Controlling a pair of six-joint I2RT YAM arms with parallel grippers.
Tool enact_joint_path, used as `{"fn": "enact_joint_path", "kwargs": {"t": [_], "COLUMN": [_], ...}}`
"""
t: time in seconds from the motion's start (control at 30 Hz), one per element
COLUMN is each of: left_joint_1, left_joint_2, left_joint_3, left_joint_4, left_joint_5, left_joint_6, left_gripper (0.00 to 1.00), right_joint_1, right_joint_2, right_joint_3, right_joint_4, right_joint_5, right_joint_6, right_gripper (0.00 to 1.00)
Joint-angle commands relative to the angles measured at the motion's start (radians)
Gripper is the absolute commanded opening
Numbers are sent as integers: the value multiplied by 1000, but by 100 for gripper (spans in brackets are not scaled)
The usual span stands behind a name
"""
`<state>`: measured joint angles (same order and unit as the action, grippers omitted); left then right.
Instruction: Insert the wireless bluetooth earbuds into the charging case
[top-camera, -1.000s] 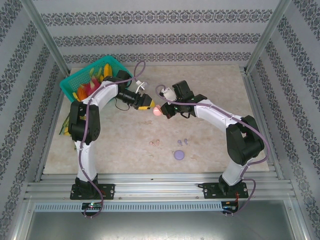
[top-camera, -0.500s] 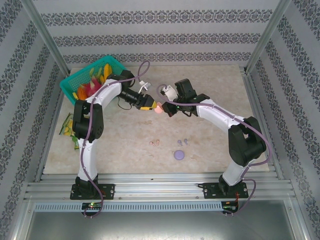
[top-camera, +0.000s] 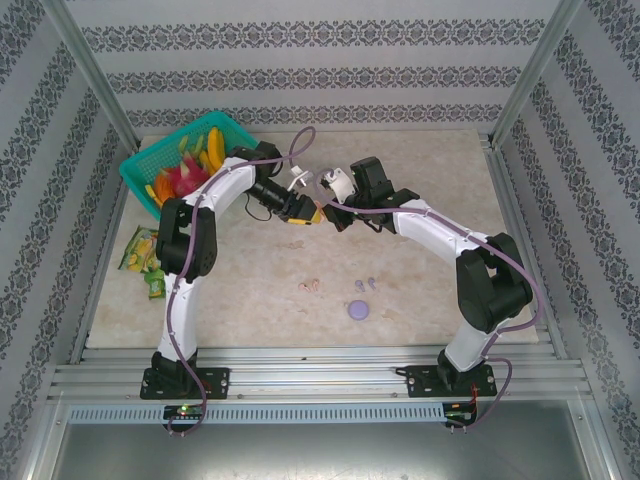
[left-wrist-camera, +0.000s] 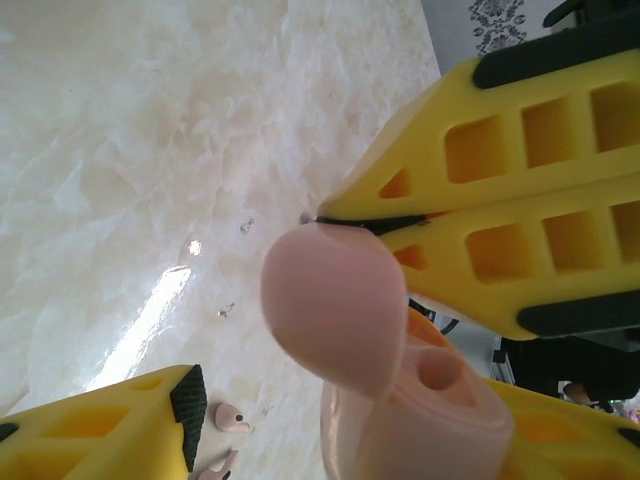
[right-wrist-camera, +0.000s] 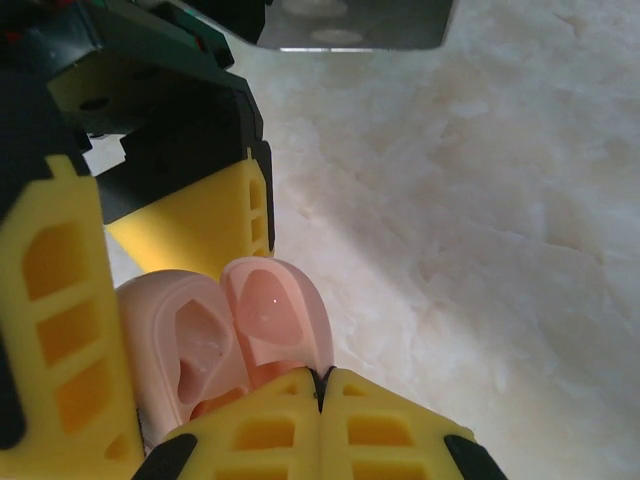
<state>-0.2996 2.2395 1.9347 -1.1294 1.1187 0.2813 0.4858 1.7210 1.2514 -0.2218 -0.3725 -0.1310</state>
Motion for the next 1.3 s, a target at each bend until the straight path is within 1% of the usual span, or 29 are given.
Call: {"fn": "enact_joint_path", "kwargs": {"t": [0.0, 0.77, 0.9, 1.1, 1.27], "left_joint_1": [-10, -26, -31, -31, -27], "left_joint_2": [14, 30, 30, 25, 20], "left_joint_3": [41, 69, 67, 66, 66], "left_joint_4": [-57, -35, -27, -20, -14], "left_joint_5": [-11, -7, -6, -3, -7], "left_joint_6": [38, 13, 10, 8, 6], "left_gripper": [61, 46, 40, 38, 39], "right_joint_1": [-7, -9, -10, -19, -34], "right_joint_2": [-8, 1, 2, 2, -3], "right_joint_3": [-15, -30, -30, -36, -46], "right_joint_4": [36, 56, 58, 64, 76], "right_joint_5": [-22, -28, -27, -26, -34], "right_joint_6": [-14, 2, 4, 8, 17], "right_gripper": [0, 0, 0, 0, 0]}}
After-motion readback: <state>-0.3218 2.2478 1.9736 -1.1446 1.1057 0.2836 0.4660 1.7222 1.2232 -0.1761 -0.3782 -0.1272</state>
